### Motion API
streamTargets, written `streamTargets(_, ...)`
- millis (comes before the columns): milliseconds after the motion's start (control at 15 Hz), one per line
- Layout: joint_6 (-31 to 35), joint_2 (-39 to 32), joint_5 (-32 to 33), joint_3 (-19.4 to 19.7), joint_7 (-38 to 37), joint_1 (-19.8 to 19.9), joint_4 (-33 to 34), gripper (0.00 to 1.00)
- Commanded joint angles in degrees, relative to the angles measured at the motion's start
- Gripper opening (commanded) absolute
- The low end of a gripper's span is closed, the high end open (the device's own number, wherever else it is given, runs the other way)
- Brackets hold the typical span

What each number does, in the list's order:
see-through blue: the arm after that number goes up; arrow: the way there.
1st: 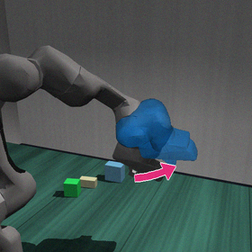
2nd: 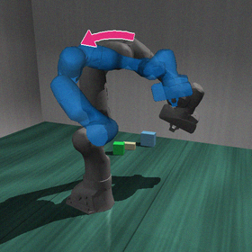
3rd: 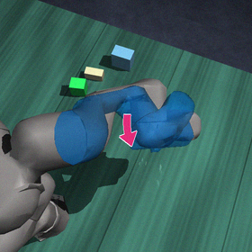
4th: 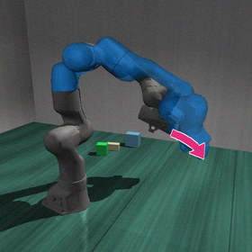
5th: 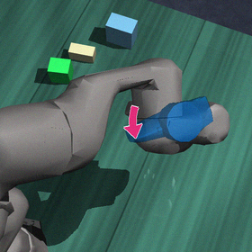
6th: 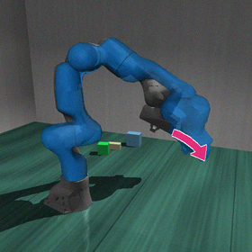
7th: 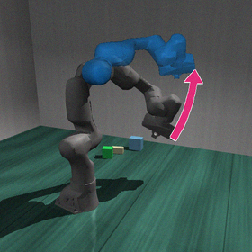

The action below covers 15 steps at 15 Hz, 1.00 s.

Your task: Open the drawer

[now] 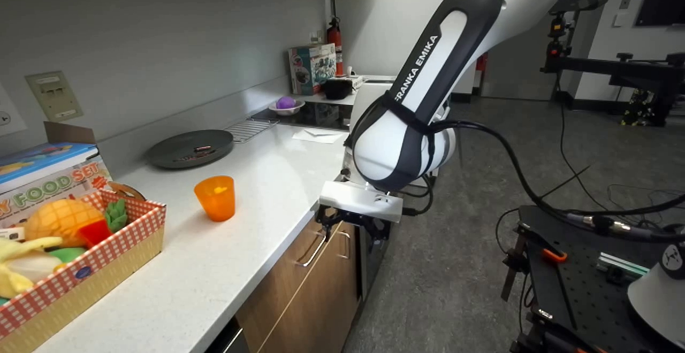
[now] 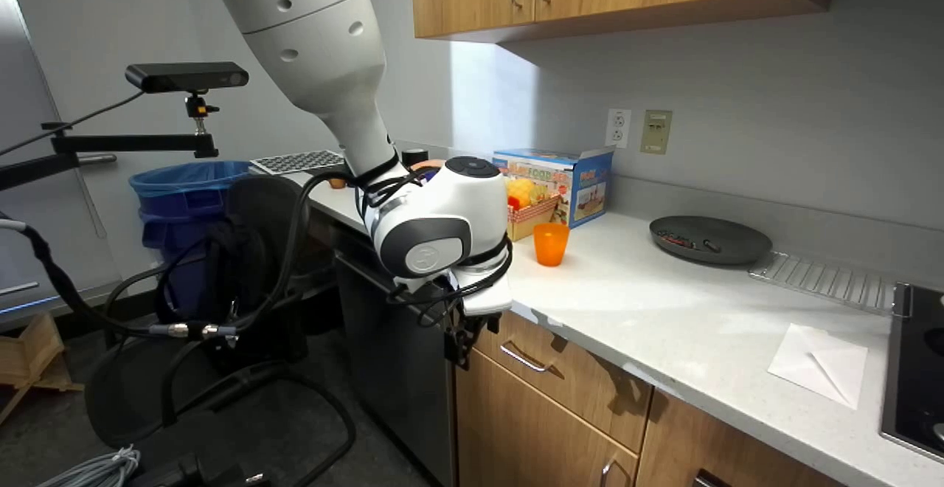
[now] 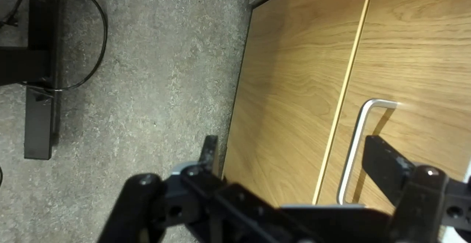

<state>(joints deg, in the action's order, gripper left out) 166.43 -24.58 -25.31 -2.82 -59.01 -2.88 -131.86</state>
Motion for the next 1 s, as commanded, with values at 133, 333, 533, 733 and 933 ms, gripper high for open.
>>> streamTargets(133, 6.53, -6.61, -4.5, -2.57, 1.28, 2.27, 4.78, 1.0)
streamTargets(333, 9.18, -9.76, -4.96, -3.02, 1.46, 3.16, 6.73, 1.0)
streamTargets(533, 11.29, -12.73, -4.66, -3.37, 1.49, 3.93, 8.37, 1.0)
streamTargets(733, 12.95, -15.56, -4.51, -3.78, 1.26, 4.53, 10.05, 1.0)
streamTargets(933, 14.16, -18.25, -4.68, -4.73, 0.94, 5.64, 12.19, 1.0)
